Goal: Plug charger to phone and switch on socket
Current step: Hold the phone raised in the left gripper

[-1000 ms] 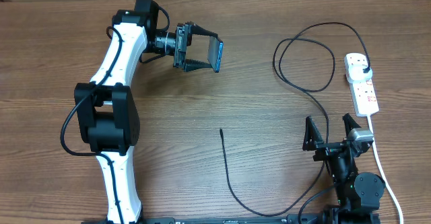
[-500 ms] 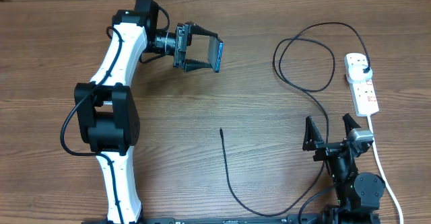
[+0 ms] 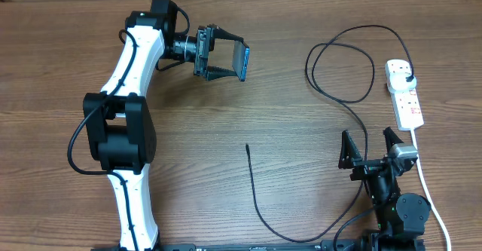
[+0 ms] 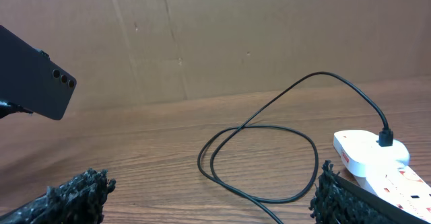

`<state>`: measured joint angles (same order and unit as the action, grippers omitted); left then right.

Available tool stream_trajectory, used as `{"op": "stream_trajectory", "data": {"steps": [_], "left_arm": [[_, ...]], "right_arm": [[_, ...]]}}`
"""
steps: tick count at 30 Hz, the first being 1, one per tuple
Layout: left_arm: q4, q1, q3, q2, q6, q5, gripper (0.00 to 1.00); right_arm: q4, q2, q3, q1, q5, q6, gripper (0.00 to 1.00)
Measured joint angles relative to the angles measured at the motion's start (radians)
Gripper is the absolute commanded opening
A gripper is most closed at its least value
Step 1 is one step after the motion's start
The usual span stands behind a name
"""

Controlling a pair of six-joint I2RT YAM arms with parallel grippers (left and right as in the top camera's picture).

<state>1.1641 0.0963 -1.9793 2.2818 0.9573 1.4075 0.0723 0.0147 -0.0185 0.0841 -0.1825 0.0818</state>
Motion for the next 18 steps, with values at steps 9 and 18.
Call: {"op": "stream_trajectory", "data": {"steps": [9, 18], "left_arm": [[0.0, 0.0, 0.0, 0.0, -0.011, 0.0, 0.04], [0.0, 0.0, 0.0, 0.0, -0.016, -0.006, 0.04]], "right_arm": [[0.0, 0.0, 0.0, 0.0, 0.0, 0.0, 1.0], [0.0, 0.0, 0.0, 0.0, 0.0, 0.0, 1.0]]}}
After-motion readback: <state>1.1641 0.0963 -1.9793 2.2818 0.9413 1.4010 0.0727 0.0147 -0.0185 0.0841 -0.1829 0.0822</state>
